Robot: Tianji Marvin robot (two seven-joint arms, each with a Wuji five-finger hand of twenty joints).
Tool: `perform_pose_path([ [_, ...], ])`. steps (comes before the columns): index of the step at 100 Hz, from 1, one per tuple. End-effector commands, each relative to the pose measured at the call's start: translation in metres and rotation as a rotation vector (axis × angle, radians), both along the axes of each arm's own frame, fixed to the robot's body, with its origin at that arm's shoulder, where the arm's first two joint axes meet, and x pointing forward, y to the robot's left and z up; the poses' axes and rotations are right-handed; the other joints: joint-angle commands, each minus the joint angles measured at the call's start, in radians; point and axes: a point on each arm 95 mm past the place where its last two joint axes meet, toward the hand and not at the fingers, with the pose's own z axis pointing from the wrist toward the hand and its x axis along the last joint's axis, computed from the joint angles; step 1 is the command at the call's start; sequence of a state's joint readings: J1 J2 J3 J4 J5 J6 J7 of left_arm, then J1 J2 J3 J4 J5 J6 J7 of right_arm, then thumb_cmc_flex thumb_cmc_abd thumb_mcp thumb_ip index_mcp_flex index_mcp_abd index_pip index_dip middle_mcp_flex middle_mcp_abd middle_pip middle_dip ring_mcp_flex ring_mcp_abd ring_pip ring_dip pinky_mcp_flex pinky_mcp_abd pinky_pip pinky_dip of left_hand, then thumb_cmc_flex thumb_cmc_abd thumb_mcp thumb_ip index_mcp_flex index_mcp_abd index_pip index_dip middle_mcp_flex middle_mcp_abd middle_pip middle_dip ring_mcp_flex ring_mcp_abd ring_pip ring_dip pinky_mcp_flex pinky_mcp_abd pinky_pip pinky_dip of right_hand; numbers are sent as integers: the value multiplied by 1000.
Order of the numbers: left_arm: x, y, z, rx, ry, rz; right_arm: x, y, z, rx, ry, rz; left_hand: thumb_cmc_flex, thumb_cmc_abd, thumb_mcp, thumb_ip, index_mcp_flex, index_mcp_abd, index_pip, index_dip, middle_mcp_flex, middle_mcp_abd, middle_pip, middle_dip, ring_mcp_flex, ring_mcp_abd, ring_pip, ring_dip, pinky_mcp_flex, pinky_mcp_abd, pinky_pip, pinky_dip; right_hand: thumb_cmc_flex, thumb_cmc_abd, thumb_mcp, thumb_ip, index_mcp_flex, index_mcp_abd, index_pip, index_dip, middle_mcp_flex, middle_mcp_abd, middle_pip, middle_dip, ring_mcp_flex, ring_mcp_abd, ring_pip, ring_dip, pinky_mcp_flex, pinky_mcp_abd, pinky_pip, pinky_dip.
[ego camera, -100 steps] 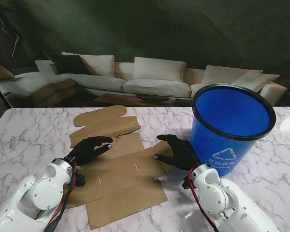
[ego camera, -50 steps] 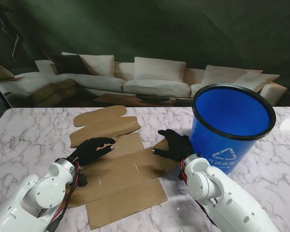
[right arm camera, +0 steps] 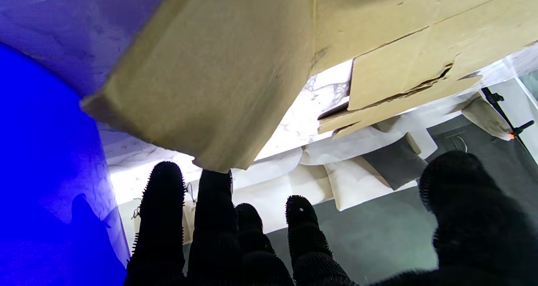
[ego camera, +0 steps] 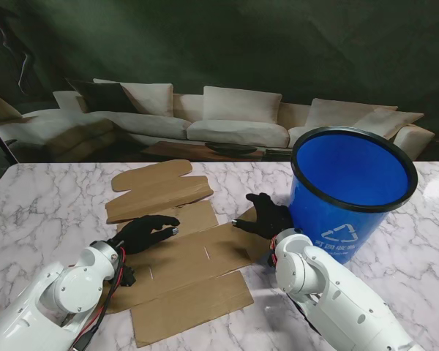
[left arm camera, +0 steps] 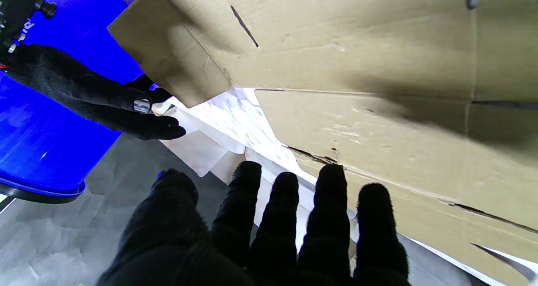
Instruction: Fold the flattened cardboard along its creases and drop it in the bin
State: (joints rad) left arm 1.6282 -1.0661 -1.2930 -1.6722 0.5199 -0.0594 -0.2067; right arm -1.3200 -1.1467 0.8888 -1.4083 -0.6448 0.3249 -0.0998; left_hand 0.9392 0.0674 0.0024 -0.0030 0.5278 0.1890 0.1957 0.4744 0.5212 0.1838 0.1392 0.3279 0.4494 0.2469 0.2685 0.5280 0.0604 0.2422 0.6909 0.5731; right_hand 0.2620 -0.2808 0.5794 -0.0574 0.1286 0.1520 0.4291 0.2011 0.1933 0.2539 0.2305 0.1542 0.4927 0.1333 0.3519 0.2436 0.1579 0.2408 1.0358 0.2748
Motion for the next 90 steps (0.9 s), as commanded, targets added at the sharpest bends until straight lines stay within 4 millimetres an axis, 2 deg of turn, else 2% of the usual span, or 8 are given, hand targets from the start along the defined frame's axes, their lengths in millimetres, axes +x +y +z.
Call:
perform_pose_path([
  [1, 0, 1, -3, 4, 19, -2, 0, 2, -4, 3, 20, -10, -13, 27, -29, -5, -12, -16, -17, -7, -39, 0, -15, -5, -26, -5, -22, -14, -11, -14, -25, -9, -16, -31, 19, -15, -37, 33, -26, -16, -32, 22, -23, -11, 68, 5, 91, 57, 40, 23, 71, 50],
  [26, -1, 2, -4, 8, 26, 3, -1, 5, -3, 19, 32, -25, -14, 27, -30, -6, -13, -11, -19, -7, -41, 2, -15, -5, -27, -4, -22, -14, -12, -15, -26, -8, -33, -54, 45, -18, -35, 46, -43, -4, -24, 38, 148, 61, 353, -71, 561, 250, 226, 22, 222, 145],
  [43, -2, 2, -5, 26, 51, -11, -1, 7, -4, 32, 22, -41, -15, 27, -30, -6, -8, -7, -22, -11, -45, 2, -18, -6, -30, -3, -24, -16, -13, -15, -28, -7, -40, -97, 85, -22, -34, 67, -58, -28, 16, 46, 392, 155, 536, -96, 760, 282, 370, 35, 295, 162],
  [53, -3, 2, -5, 36, 57, -15, 0, 9, -5, 52, 3, -60, -15, 28, -30, -6, -7, -8, -23, -12, -47, 1, -20, -8, -30, -3, -25, -16, -14, -17, -29, -8, -46, -108, 122, -26, -19, 126, -163, -77, 214, -2, 480, 191, 656, -72, 793, 236, 445, 50, 332, 155],
  [67, -3, 1, -5, 41, 63, -19, 0, 9, -8, 62, 5, -72, -14, 27, -29, -6, -7, -8, -24, -13, -48, 2, -21, -9, -33, -3, -26, -17, -14, -17, -31, -8, -65, -114, 147, -31, -8, 118, -207, -79, 452, -80, 580, 239, 757, -51, 801, 197, 506, 59, 356, 145],
  [78, -4, 1, -4, 45, 64, -21, 0, 10, -9, 64, 3, -88, -14, 28, -30, -6, -9, -8, -25, -14, -49, 2, -22, -9, -34, -4, -27, -18, -14, -18, -32, -8, -65, -125, 162, -35, -15, 118, -116, -56, 574, -106, 684, 283, 795, -42, 802, 153, 535, 68, 378, 128],
  [85, -4, 1, -4, 46, 64, -21, 0, 11, -9, 57, 3, -99, -14, 28, -30, -6, -11, -7, -25, -15, -50, 2, -23, -9, -34, -4, -27, -18, -15, -20, -34, -8, -27, -149, 193, -32, -33, 130, 94, -78, 654, -113, 753, 302, 819, -48, 830, 158, 576, 82, 407, 121],
  [90, -4, 1, -4, 46, 63, -21, 0, 12, -10, 56, -2, -111, -13, 28, -29, -6, -10, -8, -25, -15, -50, 2, -23, -9, -35, -2, -27, -18, -14, -19, -34, -8, 56, -175, 260, -18, -8, 149, 247, -44, 719, -113, 793, 310, 819, -57, 880, 189, 620, 94, 430, 116],
])
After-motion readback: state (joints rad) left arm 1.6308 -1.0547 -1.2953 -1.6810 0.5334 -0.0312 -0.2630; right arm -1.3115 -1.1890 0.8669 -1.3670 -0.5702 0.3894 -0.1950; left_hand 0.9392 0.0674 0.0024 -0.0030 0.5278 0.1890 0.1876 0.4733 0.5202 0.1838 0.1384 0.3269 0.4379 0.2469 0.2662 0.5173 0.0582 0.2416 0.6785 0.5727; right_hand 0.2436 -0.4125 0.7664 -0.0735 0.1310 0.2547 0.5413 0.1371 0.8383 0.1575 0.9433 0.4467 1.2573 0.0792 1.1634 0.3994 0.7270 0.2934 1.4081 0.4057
